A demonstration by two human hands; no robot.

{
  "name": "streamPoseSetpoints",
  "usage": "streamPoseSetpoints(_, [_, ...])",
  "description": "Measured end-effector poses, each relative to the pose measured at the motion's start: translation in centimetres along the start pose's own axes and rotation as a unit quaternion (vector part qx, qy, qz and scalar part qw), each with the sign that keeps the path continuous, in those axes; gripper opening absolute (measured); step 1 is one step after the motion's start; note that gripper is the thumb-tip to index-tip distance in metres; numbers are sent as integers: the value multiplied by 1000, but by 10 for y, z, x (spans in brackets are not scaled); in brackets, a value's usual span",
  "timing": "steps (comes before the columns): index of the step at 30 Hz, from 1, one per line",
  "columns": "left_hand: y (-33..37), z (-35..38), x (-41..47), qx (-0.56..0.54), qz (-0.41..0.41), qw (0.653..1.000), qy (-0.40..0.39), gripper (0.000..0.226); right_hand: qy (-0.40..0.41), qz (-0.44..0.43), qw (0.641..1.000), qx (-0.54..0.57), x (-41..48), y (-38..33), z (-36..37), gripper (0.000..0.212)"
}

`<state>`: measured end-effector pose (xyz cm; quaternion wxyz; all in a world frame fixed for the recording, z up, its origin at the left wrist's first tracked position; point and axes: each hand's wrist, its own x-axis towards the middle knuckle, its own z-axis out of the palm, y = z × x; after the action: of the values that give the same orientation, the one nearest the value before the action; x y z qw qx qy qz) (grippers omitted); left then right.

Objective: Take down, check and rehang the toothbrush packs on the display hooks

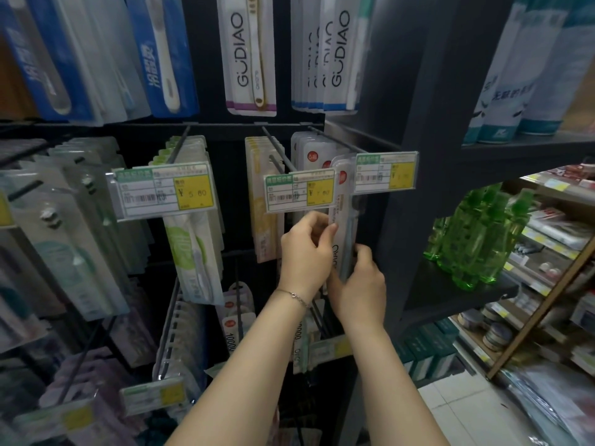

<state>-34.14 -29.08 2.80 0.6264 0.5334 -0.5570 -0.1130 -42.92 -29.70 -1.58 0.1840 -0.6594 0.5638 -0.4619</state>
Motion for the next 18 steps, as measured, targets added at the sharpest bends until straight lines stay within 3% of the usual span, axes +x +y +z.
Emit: streamPoseSetpoints(18, [-7, 0, 10, 16, -39, 999, -2, 7, -20, 9, 999, 28, 5, -3, 12, 48])
